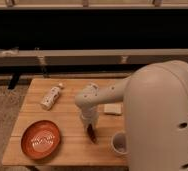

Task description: Place the pepper on the white sponge

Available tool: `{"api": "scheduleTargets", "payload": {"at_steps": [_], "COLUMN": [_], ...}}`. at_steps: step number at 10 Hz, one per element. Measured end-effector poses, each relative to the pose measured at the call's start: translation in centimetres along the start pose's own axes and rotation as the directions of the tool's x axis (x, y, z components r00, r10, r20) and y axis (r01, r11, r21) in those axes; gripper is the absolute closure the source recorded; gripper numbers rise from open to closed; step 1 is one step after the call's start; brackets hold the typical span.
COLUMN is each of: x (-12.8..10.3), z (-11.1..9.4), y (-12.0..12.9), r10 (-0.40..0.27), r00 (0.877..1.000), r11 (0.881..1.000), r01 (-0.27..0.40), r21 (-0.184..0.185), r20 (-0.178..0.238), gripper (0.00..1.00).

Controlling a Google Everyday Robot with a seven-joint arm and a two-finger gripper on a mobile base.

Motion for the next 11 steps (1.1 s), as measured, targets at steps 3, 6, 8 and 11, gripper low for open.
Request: {"api": "scheduleTargets", "payload": {"at_steps": [3, 6, 8, 11], "x": [0.4, -1.2, -3.1, -6.8], "z": [-1.6, -4.5, -5.8, -7.1], "y": [-0.5, -1.8, -3.8, -7.8], "r10": [-0.008, -0.013, -0.004, 0.034], "r00": [1.000, 0.999, 0.999, 0.998], "r11": [1.000, 1.000, 1.000, 0.999], "r01": [0.008, 0.012, 0.003, -0.035], "r21": [0.000, 0.004, 0.013, 0.012], "r20": [0.015, 0.042, 0.054, 0.059], "gripper": [1.00, 1.00, 1.00, 1.00]}}
